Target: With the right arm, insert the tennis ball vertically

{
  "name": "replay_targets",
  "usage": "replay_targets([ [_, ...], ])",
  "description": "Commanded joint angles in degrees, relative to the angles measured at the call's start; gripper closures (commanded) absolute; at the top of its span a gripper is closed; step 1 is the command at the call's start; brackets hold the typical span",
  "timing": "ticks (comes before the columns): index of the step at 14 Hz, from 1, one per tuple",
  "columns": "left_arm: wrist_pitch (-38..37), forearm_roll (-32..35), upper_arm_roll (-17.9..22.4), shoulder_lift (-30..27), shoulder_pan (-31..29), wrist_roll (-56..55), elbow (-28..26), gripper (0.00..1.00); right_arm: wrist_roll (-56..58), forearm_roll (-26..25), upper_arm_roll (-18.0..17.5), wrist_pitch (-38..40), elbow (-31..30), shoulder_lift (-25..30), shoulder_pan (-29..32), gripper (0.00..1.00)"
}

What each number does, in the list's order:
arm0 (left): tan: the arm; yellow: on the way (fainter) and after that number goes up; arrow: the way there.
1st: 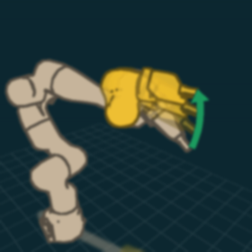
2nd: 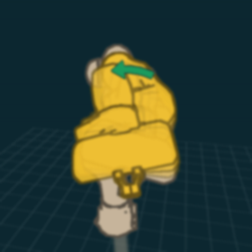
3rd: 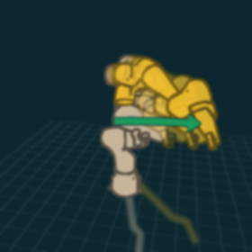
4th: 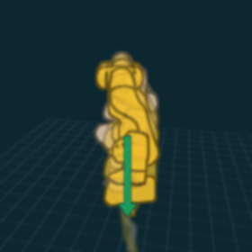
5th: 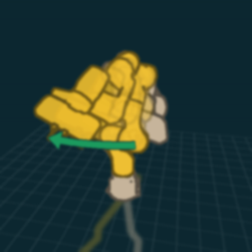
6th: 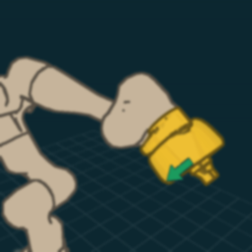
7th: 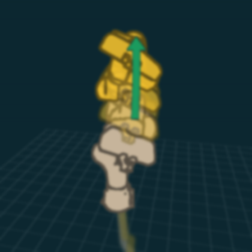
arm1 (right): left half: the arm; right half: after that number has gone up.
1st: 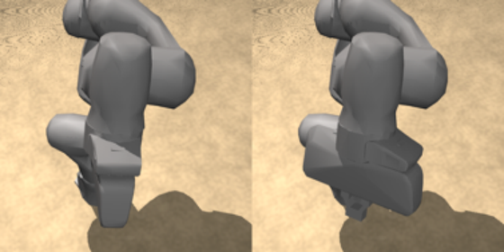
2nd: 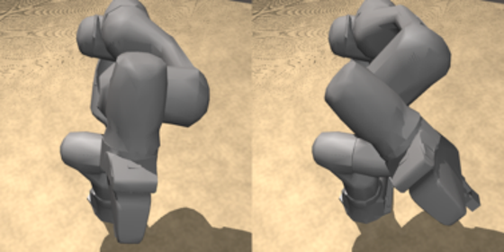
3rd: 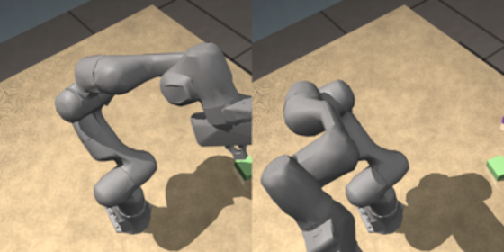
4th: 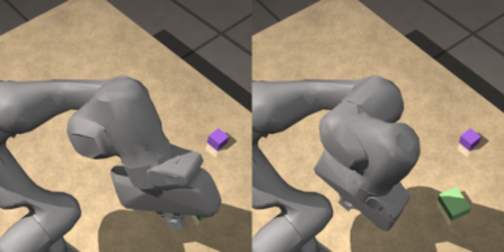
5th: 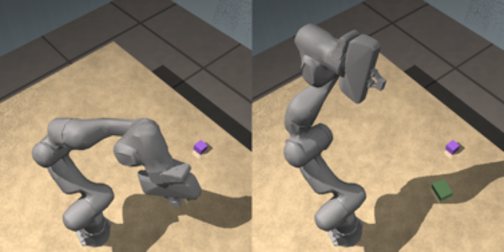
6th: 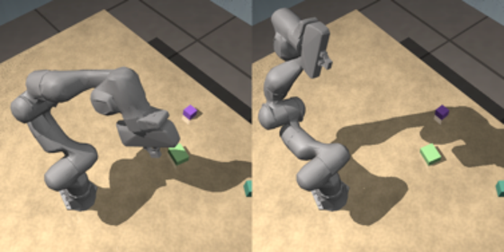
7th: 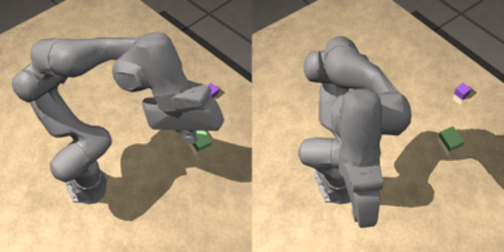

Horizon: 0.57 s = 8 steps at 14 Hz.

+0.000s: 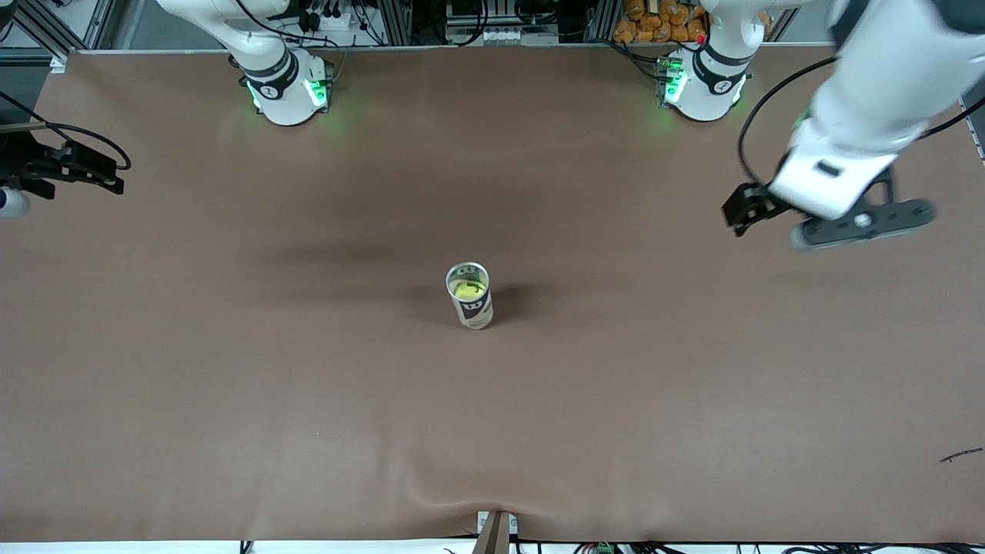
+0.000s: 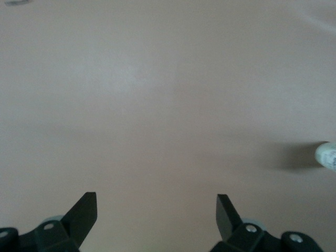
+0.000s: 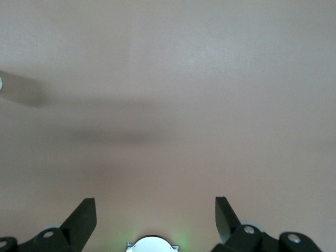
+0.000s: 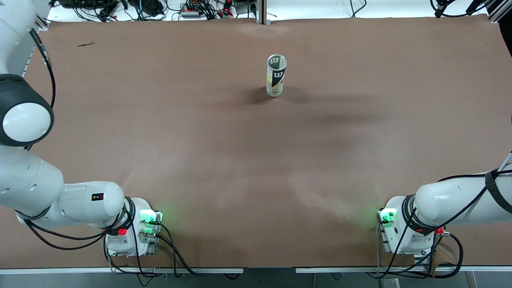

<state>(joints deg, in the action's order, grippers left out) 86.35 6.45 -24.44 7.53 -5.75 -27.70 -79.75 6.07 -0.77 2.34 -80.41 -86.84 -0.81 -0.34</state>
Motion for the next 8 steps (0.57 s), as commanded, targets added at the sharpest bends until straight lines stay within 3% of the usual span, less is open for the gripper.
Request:
replay_targets([
  [1, 0.4, -5.2, 8.0, -5.7, 0.3, 7.9, -5.0, 0.00, 0.5, -1.3, -0.8, 0.8, 1.5, -0.4, 0.7, 0.00],
  [5, 0.2, -7.0, 16.3, -10.7, 1.4, 15.6, -10.8, 0.00, 0.5, -1.3, -0.8, 0.7, 1.5, -0.4, 0.7, 0.00],
  [8, 0.2, -7.0, 16.5, -13.0, 1.5, 17.5, -12.3, 0.00, 0.5, -1.3, -0.8, 0.6, 1.5, -0.4, 0.8, 0.00],
])
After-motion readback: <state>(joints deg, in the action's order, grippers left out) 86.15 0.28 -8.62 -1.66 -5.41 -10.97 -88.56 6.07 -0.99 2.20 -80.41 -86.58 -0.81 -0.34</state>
